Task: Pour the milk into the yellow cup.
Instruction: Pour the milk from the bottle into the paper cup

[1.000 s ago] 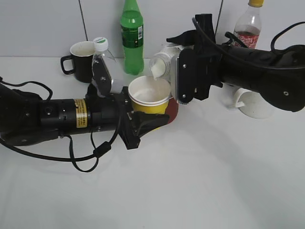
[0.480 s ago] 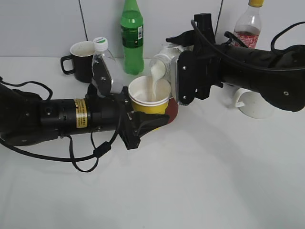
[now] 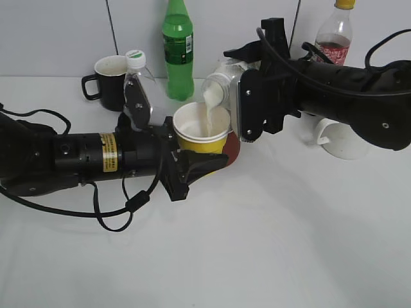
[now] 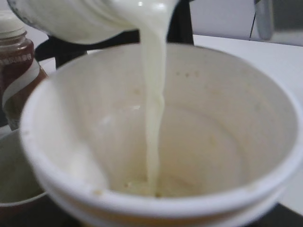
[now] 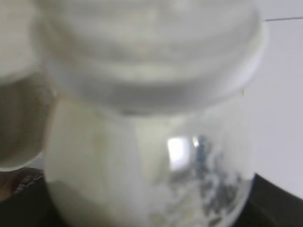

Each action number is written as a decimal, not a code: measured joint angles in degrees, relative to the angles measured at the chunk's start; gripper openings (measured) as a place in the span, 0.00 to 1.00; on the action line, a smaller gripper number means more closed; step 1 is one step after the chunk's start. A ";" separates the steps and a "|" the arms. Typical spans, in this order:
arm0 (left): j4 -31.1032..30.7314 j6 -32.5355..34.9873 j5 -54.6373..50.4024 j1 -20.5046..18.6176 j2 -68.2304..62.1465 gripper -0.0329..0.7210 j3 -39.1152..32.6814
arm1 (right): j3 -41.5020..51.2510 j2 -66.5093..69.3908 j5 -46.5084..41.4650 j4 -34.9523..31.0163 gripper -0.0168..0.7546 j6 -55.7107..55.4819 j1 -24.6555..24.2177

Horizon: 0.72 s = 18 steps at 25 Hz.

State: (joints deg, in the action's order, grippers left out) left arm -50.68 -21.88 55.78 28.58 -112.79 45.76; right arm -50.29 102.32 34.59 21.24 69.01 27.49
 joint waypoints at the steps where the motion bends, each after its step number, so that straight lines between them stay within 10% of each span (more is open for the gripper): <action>1: 0.00 0.00 0.00 0.00 0.00 0.62 0.00 | 0.00 0.00 0.04 0.00 0.60 0.07 0.00; 18: 0.00 0.00 -0.02 0.00 0.00 0.62 0.00 | 0.00 0.00 0.04 -2.24 0.60 -3.46 0.00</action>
State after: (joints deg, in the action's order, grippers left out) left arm -50.68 -21.88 55.77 28.58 -112.79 45.76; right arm -50.29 102.32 34.63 19.00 65.55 27.49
